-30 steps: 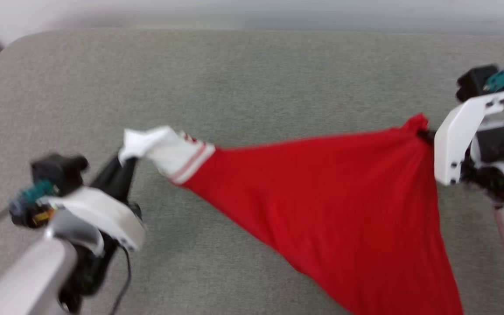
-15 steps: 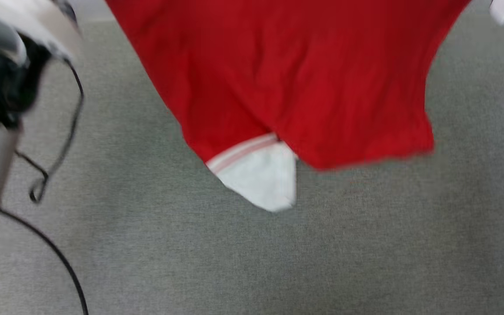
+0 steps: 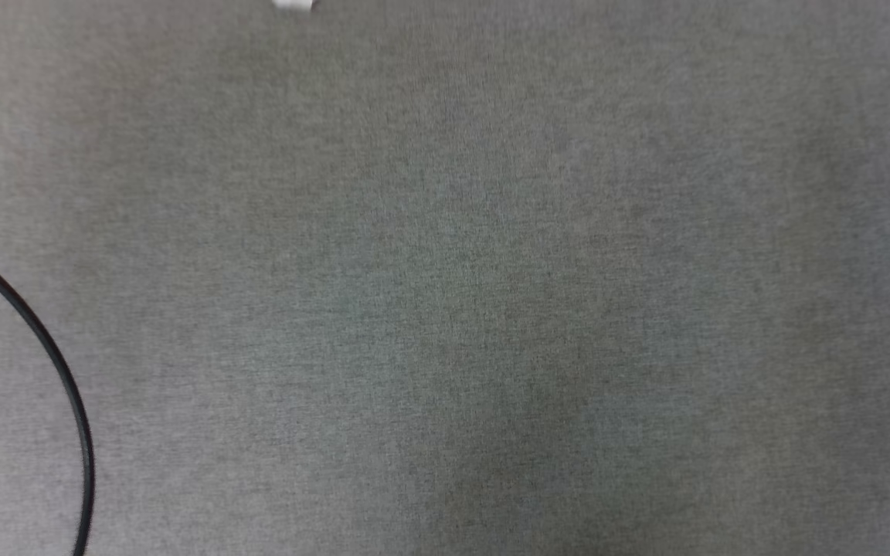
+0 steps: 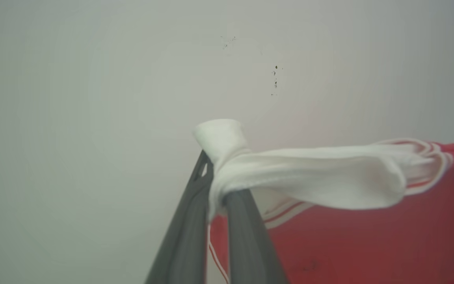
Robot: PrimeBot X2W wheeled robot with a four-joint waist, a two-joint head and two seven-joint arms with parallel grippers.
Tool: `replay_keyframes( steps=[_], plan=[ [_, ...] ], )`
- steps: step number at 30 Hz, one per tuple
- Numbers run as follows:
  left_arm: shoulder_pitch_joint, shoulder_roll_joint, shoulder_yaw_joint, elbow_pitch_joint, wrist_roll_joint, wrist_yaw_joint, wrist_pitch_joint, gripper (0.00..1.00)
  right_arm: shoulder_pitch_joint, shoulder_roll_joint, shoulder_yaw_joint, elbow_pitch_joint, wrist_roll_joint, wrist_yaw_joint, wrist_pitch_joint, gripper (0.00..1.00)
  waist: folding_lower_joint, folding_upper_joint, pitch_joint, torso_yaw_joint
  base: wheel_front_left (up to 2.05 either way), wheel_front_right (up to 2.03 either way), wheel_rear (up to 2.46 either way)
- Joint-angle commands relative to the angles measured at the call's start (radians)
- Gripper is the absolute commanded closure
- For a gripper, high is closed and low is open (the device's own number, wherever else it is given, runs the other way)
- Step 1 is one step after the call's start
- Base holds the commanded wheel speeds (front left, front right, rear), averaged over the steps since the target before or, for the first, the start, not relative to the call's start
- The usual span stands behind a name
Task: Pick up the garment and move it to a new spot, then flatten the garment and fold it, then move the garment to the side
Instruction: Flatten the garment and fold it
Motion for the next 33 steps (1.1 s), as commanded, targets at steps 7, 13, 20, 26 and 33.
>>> replay_keyframes(
  steps=[7, 13, 20, 26, 33],
  plan=[
    [-0.086, 0.008, 0.003, 0.111, -0.002, -0.04, -0.021, 1.0, -0.077, 0.018, 0.005, 0.075, -0.025, -0.002, -0.04, 1.0, -0.0001, 0.0, 0.128, 0.004, 0.0, 0.0, 0.0],
    [-0.061, -0.014, -0.002, 0.204, -0.03, -0.071, -0.059, 1.0, -0.053, 0.024, 0.02, 0.143, -0.019, -0.002, -0.068, 1.0, -0.0001, 0.0, 0.167, 0.016, 0.0, 0.0, 0.0],
    [0.148, -0.055, -0.035, 0.285, -0.089, -0.102, -0.124, 1.0, 0.139, 0.002, 0.124, 0.211, 0.043, -0.002, -0.112, 1.0, -0.0001, 0.0, 0.098, 0.03, 0.0, 0.0, 0.0],
    [0.444, -0.064, -0.047, 0.254, -0.134, -0.105, -0.161, 1.0, 0.408, -0.025, 0.194, 0.2, 0.13, -0.002, -0.153, 1.0, -0.0001, 0.0, -0.035, 0.026, 0.0, 0.0, 0.0],
    [0.861, -0.057, -0.006, 0.111, -0.175, -0.072, -0.176, 1.0, 0.75, -0.073, 0.225, 0.105, 0.228, -0.002, -0.16, 1.0, -0.0001, 0.0, -0.192, 0.015, 0.0, 0.0, 0.0]
  ],
)
